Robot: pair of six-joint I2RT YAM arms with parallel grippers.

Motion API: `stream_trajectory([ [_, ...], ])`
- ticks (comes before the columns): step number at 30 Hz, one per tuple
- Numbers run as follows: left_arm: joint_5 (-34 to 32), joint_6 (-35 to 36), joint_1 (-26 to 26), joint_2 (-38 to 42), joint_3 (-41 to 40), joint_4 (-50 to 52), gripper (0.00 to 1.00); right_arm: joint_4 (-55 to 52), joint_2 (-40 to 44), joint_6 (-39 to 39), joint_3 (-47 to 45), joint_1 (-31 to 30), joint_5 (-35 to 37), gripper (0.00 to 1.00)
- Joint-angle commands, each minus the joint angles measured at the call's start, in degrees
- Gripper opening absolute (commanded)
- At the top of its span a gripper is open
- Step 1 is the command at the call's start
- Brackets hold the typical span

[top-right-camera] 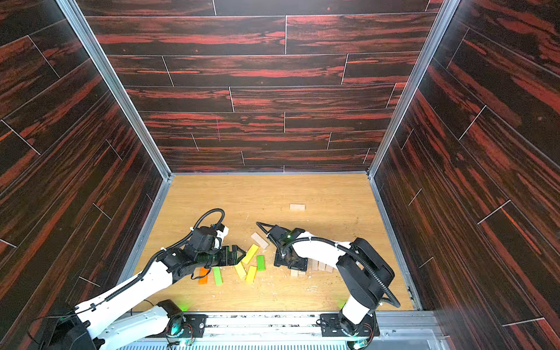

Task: Assemble a giraffe with building blocks
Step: Pick up the building block from the center of the board.

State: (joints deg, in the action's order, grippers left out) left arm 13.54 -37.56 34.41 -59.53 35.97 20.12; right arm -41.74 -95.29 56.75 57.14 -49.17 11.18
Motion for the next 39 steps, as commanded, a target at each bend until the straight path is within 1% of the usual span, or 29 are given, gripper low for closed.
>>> stream_trajectory([
  [1, -0.1, 0.1, 0.2, 0.0, 0.8, -0.9, 0.93, 0.8, -1.5, 0.3, 1.9, -0.3, -0.5, 0.83],
  [5, -0.1, 0.1, 0.2, 0.3, 0.5, -1.0, 0.93, 1.6, -3.2, 0.3, 2.2, -0.3, -1.2, 0.83],
  [10, -0.4, 0.2, 0.2, 1.0, 0.1, -0.6, 0.93, 1.7, -3.8, 1.1, 0.8, -0.1, -0.3, 0.84],
  [21, -0.6, 0.3, 0.2, 0.7, -0.1, -0.8, 0.94, 1.3, -1.3, 1.5, -4.1, 1.5, 1.3, 0.84],
  [26, -0.4, 0.1, 0.3, 0.3, -0.1, -1.3, 0.94, 3.0, -2.3, 1.2, -5.0, 1.7, -0.4, 0.84],
  [29, -0.4, 0.0, 0.3, 0.2, 0.0, -1.3, 0.93, 3.7, -2.6, 1.2, -5.4, 1.8, -0.7, 0.82],
  [31, -0.3, -0.1, 0.3, 0.3, -0.1, -1.3, 0.93, 3.8, -2.3, 1.0, -5.3, 1.7, -0.8, 0.78],
  [32, -0.4, 0.0, 0.3, 0.3, -0.1, -1.3, 0.92, 3.7, -2.2, 0.9, -5.3, 1.7, -0.8, 0.74],
  [39, -0.1, -0.1, 0.4, -0.4, 0.1, -2.0, 0.88, 1.9, -1.7, 0.4, -4.1, 1.6, 0.0, 0.40],
])
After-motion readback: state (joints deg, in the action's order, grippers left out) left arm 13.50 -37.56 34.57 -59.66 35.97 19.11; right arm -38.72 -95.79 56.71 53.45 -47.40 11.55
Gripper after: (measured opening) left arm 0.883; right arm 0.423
